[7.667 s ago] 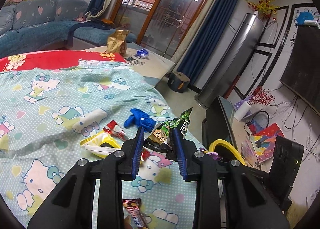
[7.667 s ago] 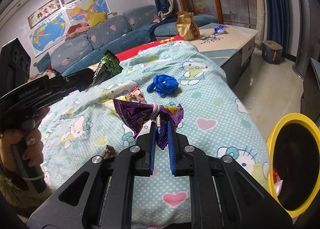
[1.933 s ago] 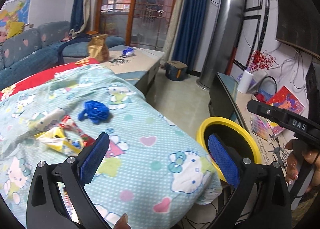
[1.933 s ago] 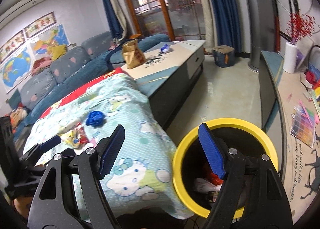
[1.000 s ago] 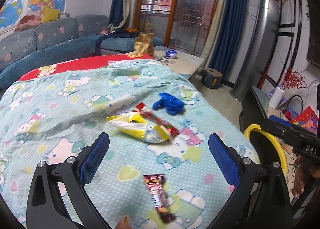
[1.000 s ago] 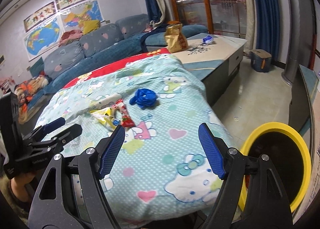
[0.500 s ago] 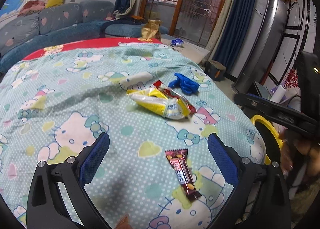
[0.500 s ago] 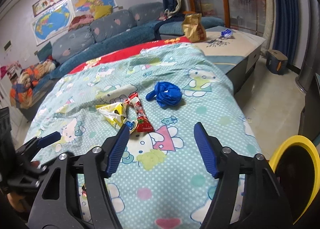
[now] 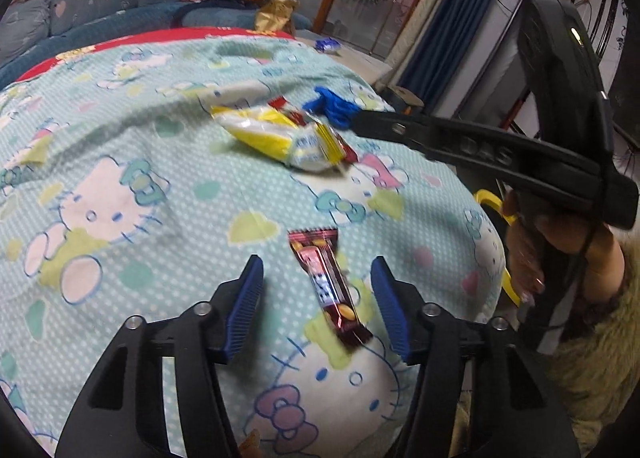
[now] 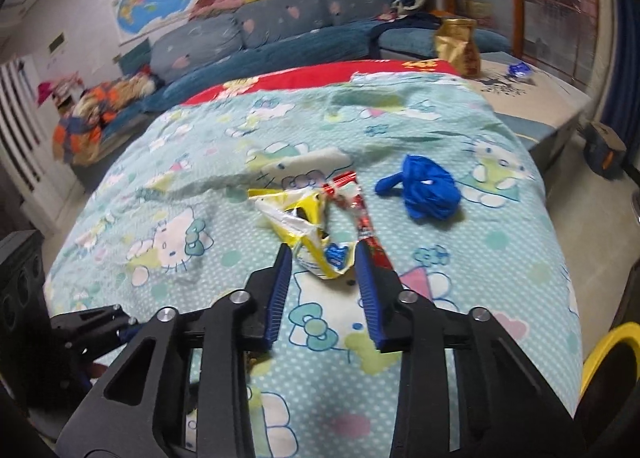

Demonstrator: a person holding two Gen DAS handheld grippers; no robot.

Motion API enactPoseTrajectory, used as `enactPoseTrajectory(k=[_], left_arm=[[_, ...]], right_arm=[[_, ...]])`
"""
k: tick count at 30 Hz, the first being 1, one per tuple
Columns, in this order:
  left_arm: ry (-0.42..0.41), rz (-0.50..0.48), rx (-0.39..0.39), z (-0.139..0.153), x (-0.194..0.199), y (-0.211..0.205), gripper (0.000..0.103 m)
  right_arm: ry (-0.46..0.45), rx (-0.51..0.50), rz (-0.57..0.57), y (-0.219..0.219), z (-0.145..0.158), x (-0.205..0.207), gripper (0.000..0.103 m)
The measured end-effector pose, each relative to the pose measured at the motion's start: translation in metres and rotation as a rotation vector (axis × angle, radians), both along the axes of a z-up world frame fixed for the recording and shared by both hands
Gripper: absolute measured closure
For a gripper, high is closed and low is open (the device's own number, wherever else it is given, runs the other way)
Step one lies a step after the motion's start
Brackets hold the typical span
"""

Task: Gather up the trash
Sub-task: 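Grasp the brown chocolate bar wrapper with the left tool while the right tool grasps the yellow bag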

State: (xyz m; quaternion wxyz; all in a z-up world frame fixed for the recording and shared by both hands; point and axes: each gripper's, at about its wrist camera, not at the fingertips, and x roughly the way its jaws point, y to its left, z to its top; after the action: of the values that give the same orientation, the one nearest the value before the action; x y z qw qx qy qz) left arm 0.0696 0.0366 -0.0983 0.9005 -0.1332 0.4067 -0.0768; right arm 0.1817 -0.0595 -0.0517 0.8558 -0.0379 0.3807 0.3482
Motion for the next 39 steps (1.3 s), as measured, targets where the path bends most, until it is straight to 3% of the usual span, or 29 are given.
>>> enactPoseTrajectory(k=[6,10,12,14,24,39], left_arm=[[0.025,-0.022,0.008,-0.006,-0.002,-0.006,0.059],[0.040,-0.037,0.016,-0.011,-0.001,-0.010,0.068],[0.050,-0.044,0.025,-0.014,0.000,-0.012,0.074],[0.059,-0.048,0.027,-0.018,0.001,-0.012,0.087],[0.052,-0.034,-0.022,-0.018,-0.004,-0.002,0.090],[0.004,0.027,-0.018,0.000,-0.025,0.019,0.090]], right_arm=[[0.017,-0.048,0.035,0.020,-0.013,0.007,0.087],[0.026,-0.079,0.032,0.026,-0.023,0.012,0.093],[0.027,-0.084,0.029,0.029,-0.025,0.013,0.096],[0.032,-0.069,0.031,0.028,-0.026,0.011,0.098],[0.088,0.037,0.040,0.012,-0.024,-0.003,0.102],[0.066,0.128,0.059,-0.014,0.003,-0.043,0.103]])
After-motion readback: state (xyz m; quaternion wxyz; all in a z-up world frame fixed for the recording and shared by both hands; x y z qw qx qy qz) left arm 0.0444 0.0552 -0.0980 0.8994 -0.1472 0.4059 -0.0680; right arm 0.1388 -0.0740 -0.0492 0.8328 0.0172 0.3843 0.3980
